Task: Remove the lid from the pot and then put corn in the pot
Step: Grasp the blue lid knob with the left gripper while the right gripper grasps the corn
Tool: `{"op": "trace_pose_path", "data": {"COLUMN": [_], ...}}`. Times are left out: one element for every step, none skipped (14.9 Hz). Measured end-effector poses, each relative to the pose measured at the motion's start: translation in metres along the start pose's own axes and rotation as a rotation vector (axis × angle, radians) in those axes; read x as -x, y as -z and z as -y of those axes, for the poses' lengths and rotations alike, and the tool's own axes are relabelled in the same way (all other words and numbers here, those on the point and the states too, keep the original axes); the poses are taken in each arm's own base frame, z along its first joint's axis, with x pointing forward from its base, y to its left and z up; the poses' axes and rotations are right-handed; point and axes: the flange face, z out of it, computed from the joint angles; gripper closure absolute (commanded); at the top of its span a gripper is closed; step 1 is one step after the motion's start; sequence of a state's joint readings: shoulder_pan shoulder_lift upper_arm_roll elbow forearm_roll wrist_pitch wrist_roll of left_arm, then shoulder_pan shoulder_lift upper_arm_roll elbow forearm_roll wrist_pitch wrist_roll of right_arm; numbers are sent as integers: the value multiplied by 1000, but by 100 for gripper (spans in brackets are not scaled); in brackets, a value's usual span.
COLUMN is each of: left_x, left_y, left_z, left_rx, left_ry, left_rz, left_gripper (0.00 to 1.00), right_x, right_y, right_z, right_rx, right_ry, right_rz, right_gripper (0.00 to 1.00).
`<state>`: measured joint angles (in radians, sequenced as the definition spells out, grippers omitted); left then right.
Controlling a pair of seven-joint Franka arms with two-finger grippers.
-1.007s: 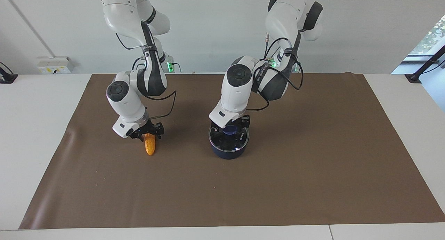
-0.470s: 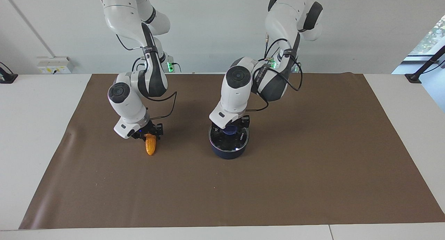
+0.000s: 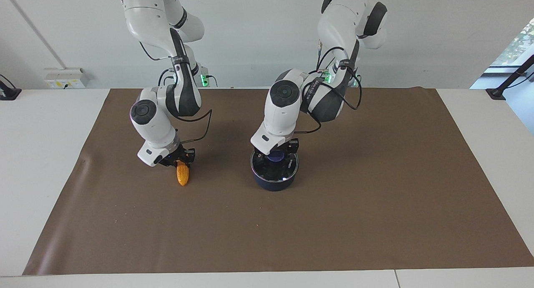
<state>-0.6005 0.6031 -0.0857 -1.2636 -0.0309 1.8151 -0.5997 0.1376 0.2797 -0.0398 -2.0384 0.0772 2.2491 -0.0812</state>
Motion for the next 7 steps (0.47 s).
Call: {"op": "trace_pose_path", "data": {"left_x": [0,0,0,0,0,0,0], "left_y": [0,0,1,1,1,2,2], "left_z": [0,0,0,0,0,0,0], "left_rx": [0,0,0,1,1,1,1], "left_ry": [1,2,2,2,3,3,4], "left_rz": [0,0,-1,-1,-2,-2,-2], "left_gripper": [19,19,19,21,34,52,68], "right_x": [-2,-6,-11,-14,-16,-16,-16], "right_y": [7,21,37,55,75,98,127], "right_z": [1,2,4,5,7,9,11], "right_rx": [-2,-6,-9,-12,-15,-18,-21], "right_ry": [2,5,8,11,14,19,24], "right_rz": [16,36,48,59,69,81,94], "right_gripper": [100,100,100,100,100,100,100]}}
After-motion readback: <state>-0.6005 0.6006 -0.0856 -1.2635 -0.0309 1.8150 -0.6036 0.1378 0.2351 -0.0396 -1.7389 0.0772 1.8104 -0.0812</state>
